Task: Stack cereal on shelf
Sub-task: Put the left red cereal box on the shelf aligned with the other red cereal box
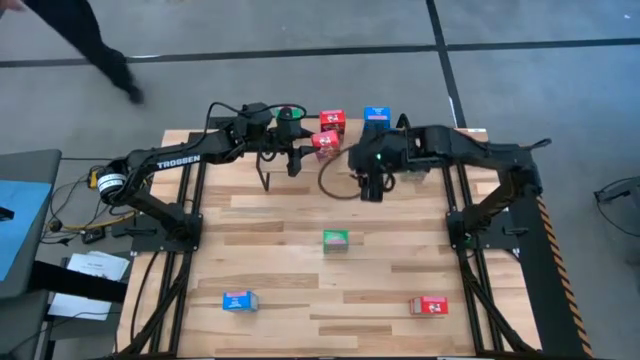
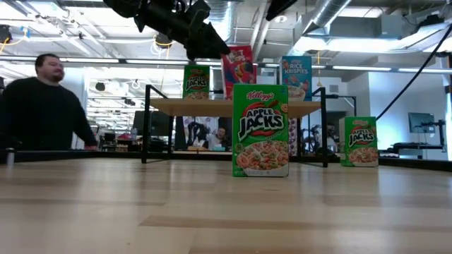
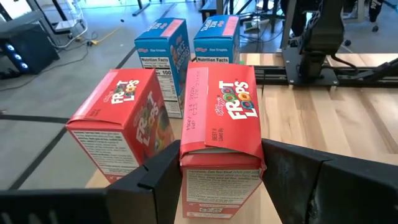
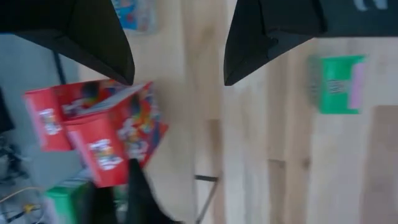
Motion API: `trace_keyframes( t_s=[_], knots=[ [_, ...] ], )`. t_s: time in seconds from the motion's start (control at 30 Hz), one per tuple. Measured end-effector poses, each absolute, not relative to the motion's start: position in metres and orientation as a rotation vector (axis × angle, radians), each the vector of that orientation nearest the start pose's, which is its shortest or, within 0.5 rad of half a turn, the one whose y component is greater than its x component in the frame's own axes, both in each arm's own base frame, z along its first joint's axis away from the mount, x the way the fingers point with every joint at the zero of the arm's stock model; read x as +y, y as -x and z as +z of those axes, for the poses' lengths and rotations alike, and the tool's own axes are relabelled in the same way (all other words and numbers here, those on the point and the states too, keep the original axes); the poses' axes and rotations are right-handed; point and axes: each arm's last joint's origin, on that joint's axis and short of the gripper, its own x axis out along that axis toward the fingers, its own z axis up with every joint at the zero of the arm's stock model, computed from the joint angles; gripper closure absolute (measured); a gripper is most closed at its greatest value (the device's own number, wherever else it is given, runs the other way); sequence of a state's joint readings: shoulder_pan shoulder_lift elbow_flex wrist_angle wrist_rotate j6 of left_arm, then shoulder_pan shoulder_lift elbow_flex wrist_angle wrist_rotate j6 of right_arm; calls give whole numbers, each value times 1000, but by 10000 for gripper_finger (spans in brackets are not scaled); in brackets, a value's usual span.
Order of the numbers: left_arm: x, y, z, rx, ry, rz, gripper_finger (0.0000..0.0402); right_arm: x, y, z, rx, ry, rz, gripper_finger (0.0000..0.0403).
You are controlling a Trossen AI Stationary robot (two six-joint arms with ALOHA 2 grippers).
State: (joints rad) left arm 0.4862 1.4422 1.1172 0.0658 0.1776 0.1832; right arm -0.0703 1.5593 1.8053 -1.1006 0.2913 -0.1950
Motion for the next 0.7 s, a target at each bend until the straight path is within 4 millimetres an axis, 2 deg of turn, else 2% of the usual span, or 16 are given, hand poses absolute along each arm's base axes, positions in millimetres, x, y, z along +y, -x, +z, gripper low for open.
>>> trace_keyframes(
  t_s=[0.2, 0.4, 0.53, 0.7],
  knots=[
    [150, -295, 319, 275, -111, 279, 220, -46, -302, 416, 870, 351, -264, 131],
    [150, -295, 319, 272, -107, 270, 196, -63, -303, 419, 843, 427, -247, 131],
    [150, -294, 319, 273, -95, 290, 190, -78, -304, 423, 780, 417, -189, 131],
    [150, -294, 319, 283, -95, 289, 189, -93, -304, 429, 709, 397, -232, 131]
  ],
)
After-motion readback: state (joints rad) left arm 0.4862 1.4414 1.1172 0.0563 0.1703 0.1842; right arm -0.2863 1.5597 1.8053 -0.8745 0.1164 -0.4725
